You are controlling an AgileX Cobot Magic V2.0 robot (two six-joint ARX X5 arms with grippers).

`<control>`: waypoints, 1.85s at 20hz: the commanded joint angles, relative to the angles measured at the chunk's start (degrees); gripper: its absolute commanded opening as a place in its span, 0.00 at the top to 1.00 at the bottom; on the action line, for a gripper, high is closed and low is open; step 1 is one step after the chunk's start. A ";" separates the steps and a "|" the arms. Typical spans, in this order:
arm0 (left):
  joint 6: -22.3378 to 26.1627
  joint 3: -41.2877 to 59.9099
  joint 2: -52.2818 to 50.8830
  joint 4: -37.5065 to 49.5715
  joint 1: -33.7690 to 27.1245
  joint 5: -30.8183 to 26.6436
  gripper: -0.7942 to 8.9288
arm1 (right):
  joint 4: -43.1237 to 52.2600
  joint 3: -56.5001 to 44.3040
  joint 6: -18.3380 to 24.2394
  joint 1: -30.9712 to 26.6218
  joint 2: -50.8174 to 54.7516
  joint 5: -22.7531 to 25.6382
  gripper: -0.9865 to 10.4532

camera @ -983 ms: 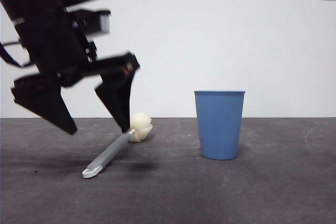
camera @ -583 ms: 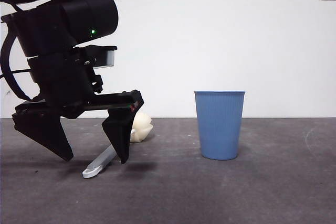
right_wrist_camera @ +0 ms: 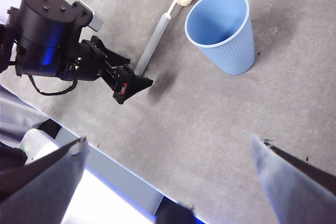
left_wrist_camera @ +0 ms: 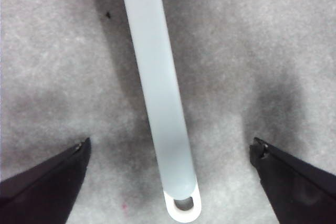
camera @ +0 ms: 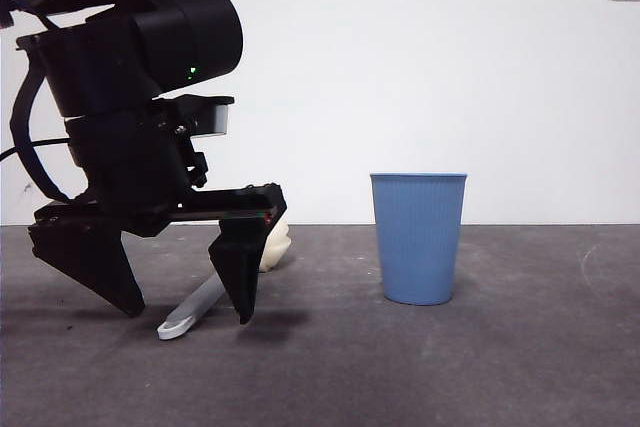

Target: Pick up the cup brush,pick up the cup,insert the brush into the cup,clean the cup,put the cup brush back,put the cup back to the fixed position on the table

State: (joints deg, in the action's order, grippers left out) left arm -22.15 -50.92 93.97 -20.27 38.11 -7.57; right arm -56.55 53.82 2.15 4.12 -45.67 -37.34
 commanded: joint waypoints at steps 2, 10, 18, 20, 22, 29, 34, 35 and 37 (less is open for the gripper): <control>-0.61 0.17 1.01 -0.48 0.20 0.63 0.76 | 0.35 0.13 -0.55 0.11 0.02 -0.04 0.39; -0.61 0.17 1.01 -0.87 1.90 0.81 0.90 | 0.37 0.13 -0.68 0.11 0.02 -0.04 0.39; -0.74 0.17 0.85 -0.79 1.81 2.67 0.93 | 0.31 0.13 -2.51 0.11 0.02 -0.04 0.39; -0.55 0.17 0.07 -0.94 1.29 2.64 0.93 | 0.28 0.13 -2.78 0.11 0.02 -0.04 0.39; -0.28 0.17 -1.60 -1.22 0.57 2.69 0.93 | 0.31 0.13 -2.73 0.11 -0.02 -0.02 0.39; 3.10 0.17 -10.54 -4.13 -2.73 3.15 0.93 | 0.37 0.11 -2.23 0.11 -0.09 0.17 0.39; 7.15 0.17 -20.46 -9.20 -3.28 3.21 0.93 | 8.24 -4.00 -1.42 1.62 -2.60 0.24 0.39; 7.96 0.17 -23.47 -10.23 -3.30 3.17 0.93 | 11.98 -6.62 -1.97 2.10 -2.84 0.26 0.39; 8.72 0.17 -28.79 -12.31 -3.32 3.17 0.93 | 19.04 -11.89 -2.32 3.04 -3.15 1.46 0.39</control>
State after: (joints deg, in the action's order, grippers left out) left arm -14.79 -50.92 65.54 -32.53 34.98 -4.49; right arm -38.22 42.61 0.01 7.05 -48.88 -35.79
